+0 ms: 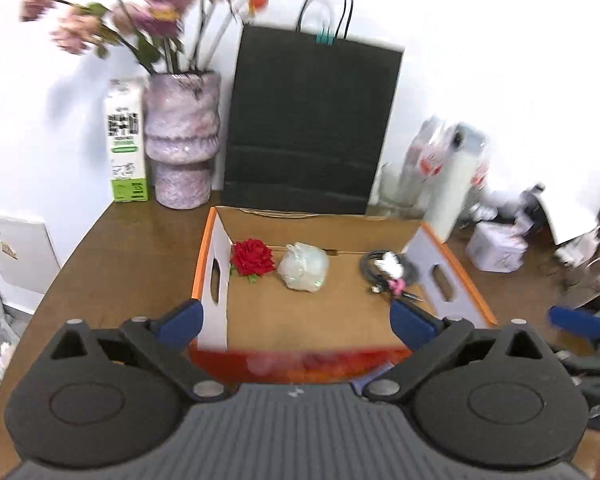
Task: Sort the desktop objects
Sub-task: 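Carry the bag and cable over the cardboard box and release both, then grasp the white power adapter with the left tool while the right tool grasps the plush sheep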
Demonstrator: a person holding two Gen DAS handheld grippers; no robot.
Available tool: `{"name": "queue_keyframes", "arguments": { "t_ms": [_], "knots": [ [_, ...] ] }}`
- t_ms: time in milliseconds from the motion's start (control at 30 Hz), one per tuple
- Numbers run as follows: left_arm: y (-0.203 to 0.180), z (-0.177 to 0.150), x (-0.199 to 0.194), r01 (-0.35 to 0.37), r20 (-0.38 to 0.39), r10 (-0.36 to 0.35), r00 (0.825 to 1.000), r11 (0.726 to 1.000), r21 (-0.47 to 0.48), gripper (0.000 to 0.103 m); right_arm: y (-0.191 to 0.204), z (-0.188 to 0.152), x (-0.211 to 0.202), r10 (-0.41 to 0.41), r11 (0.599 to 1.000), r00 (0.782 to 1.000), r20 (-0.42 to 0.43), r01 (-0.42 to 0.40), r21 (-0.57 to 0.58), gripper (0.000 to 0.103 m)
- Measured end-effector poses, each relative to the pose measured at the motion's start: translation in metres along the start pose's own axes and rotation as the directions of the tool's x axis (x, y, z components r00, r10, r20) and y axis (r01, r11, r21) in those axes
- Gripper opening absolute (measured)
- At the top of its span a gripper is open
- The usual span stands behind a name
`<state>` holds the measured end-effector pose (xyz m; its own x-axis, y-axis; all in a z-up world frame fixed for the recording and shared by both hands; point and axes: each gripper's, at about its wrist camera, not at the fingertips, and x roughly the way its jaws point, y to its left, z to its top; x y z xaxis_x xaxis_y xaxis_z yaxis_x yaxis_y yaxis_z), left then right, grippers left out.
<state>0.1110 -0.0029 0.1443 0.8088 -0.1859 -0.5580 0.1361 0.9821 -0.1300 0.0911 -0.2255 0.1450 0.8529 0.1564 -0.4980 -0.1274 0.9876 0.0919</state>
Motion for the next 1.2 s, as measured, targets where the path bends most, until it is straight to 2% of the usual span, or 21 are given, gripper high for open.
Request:
{"name": "queue_keyframes", "arguments": {
  "t_ms": [100,233,333,400,500,700,867,1000,1133,1200],
  "knots": [
    [-0.005,-0.038,-0.034,0.013,0.032,-0.014,0.999,1.000,0.027,0.103,0.010,-0.034,-0.035,0.070,0.997,0.997,0.027,-0.070,0.017,0.089],
    [-0.014,-0.092,-0.058,-0.036,0.066,0.029,0.997,0.994,0.106,0.103,0.019,-0.084,-0.064,0.136,0.990,0.990,0.019,-0.137,0.024,0.089],
    [-0.017,-0.131,-0.070,-0.037,0.091,0.023,0.996,0.987,0.154,0.103,0.022,-0.116,-0.075,0.125,0.992,0.992,-0.008,-0.125,0.003,0.089],
    [-0.013,-0.153,-0.072,-0.032,0.095,0.019,0.995,0.990,0.140,0.103,0.022,-0.134,-0.079,0.111,0.994,0.994,-0.011,-0.111,0.001,0.089],
    [-0.007,-0.175,-0.067,-0.028,0.051,0.022,0.998,0.994,0.110,0.103,0.022,-0.156,-0.080,0.107,0.994,0.994,-0.031,-0.107,0.002,0.089],
    [-0.001,-0.194,-0.064,-0.018,-0.001,0.018,1.000,0.998,0.059,0.103,0.025,-0.176,-0.087,0.057,0.997,0.998,-0.035,-0.058,-0.041,0.089],
    [-0.008,-0.205,-0.067,-0.044,0.020,0.042,0.999,0.993,0.106,0.103,0.021,-0.183,-0.093,0.037,0.998,0.999,-0.032,-0.038,-0.045,0.089],
    [-0.010,-0.194,-0.060,-0.072,0.047,0.067,0.997,0.990,0.122,0.103,0.018,-0.174,-0.093,0.004,0.999,1.000,-0.011,-0.005,-0.052,0.087],
    [-0.010,-0.173,-0.042,-0.036,0.055,0.032,0.998,0.996,0.084,0.102,0.008,-0.150,-0.089,-0.061,0.998,0.996,0.058,0.063,-0.030,0.087],
    [-0.013,-0.161,-0.028,-0.018,0.052,0.014,0.999,0.997,0.078,0.095,0.002,-0.139,-0.078,-0.100,0.994,0.993,0.059,0.102,-0.031,0.086]
  ]
}}
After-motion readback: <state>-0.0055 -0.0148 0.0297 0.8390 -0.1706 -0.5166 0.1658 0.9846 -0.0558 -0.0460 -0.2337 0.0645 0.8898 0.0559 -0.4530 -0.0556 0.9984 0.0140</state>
